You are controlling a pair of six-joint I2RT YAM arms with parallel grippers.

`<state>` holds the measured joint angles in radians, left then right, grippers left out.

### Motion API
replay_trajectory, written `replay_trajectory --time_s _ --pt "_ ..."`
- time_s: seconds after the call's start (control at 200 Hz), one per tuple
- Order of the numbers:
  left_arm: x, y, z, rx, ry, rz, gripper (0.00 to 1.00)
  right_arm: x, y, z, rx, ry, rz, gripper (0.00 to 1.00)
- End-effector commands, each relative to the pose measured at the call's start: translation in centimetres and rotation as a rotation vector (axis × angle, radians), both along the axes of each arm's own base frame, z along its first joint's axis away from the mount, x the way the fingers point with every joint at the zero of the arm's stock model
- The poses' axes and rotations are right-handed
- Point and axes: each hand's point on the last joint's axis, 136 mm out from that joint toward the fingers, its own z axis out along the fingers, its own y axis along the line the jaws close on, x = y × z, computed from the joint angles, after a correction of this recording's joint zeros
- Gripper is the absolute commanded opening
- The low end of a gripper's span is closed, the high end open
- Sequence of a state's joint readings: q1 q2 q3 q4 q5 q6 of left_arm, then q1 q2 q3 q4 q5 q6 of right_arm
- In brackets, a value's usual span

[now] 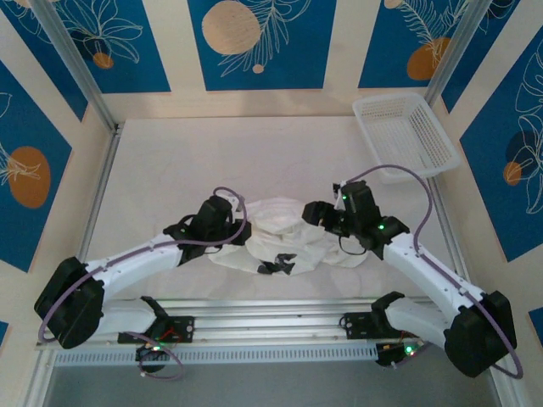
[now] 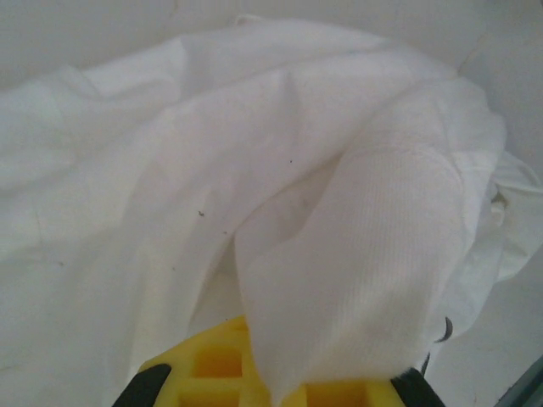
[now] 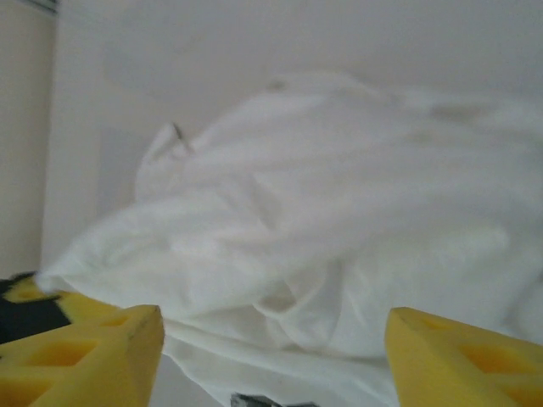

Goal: Fold the inside-out t-shirt

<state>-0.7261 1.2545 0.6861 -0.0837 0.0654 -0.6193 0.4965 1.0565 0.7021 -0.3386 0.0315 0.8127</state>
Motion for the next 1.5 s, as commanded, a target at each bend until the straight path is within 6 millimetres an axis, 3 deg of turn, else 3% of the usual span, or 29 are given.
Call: replay_trajectory --time_s 0.0,0.12,0.255,0.32,0.425,0.49,0.62,0.75,0.88,0.965,1.025,1.065,1.135,1.155,1.24,1.38,1.425,1.49 --pt "0.9 1.2 -0.4 0.058 0.017 0.059 0.0 -1.4 -0.3 -3.6 -0.065 0.168 -0.087 0.62" --pt "0.8 2.1 -0.7 0.122 0.029 0.062 0.35 -1.3 1.5 -5.8 -0.056 0.259 -0.033 0.57" --pt "1.2 4.8 1.8 0.27 -0.083 0.069 0.61 -0.7 3.0 -7.0 -0.099 0.308 0.015 0.67" --pt "1.1 4.5 3.8 0.274 -0.148 0.0 0.64 -0.3 3.5 -7.4 -0.106 0.317 0.028 0.61" --pt "-0.1 1.3 6.2 0.199 -0.203 -0.196 0.66 0.2 3.9 -7.0 -0.09 0.298 0.034 0.17" --pt "-0.9 -0.8 6.5 0.203 -0.219 -0.319 0.67 0.3 4.1 -6.2 -0.075 0.262 0.045 0.04" --pt "-2.2 -5.3 5.4 0.192 -0.198 -0.534 0.67 0.0 4.0 -4.8 -0.066 0.222 0.071 0.0" --pt "-2.1 -9.0 4.0 0.137 -0.169 -0.647 0.67 -0.3 4.3 -3.9 -0.031 0.195 0.093 0.0" --pt "-0.5 -10.1 1.6 0.192 -0.162 -0.628 0.7 -0.6 4.3 -3.6 -0.028 0.2 0.101 0.0" --pt "1.1 -9.4 -0.4 0.285 -0.151 -0.574 0.69 -0.7 4.0 -3.6 -0.041 0.202 0.096 0.0" --pt "1.8 -8.8 -1.3 0.324 -0.142 -0.534 0.62 -0.8 3.4 -3.8 -0.064 0.205 0.078 0.0" --pt "2.2 -8.4 -1.5 0.332 -0.134 -0.505 0.5 -0.8 2.9 -3.9 -0.079 0.205 0.066 0.0" --pt "2.9 -7.8 -1.4 0.313 -0.106 -0.447 0.01 -0.8 2.0 -4.3 -0.1 0.212 0.044 0.0" --pt "3.1 -7.6 -1.2 0.299 -0.095 -0.43 0.0 -0.8 1.8 -4.4 -0.104 0.214 0.038 0.0" --pt "3.2 -7.8 1.7 0.105 -0.053 -0.379 0.0 -0.8 0.5 -5.3 -0.126 0.222 0.011 0.0" --pt "3.7 -8.0 11.0 -0.444 -0.027 -0.315 0.0 -1.4 -1.1 -8.8 -0.203 0.247 0.02 0.01" --pt "3.6 -8.1 12.9 -0.522 -0.015 -0.332 0.0 -2.0 -0.9 -9.5 -0.213 0.276 0.057 0.02" --pt "3.2 -8.0 14.0 -0.536 0.01 -0.343 0.0 -2.4 0.0 -9.4 -0.23 0.269 0.11 0.04"
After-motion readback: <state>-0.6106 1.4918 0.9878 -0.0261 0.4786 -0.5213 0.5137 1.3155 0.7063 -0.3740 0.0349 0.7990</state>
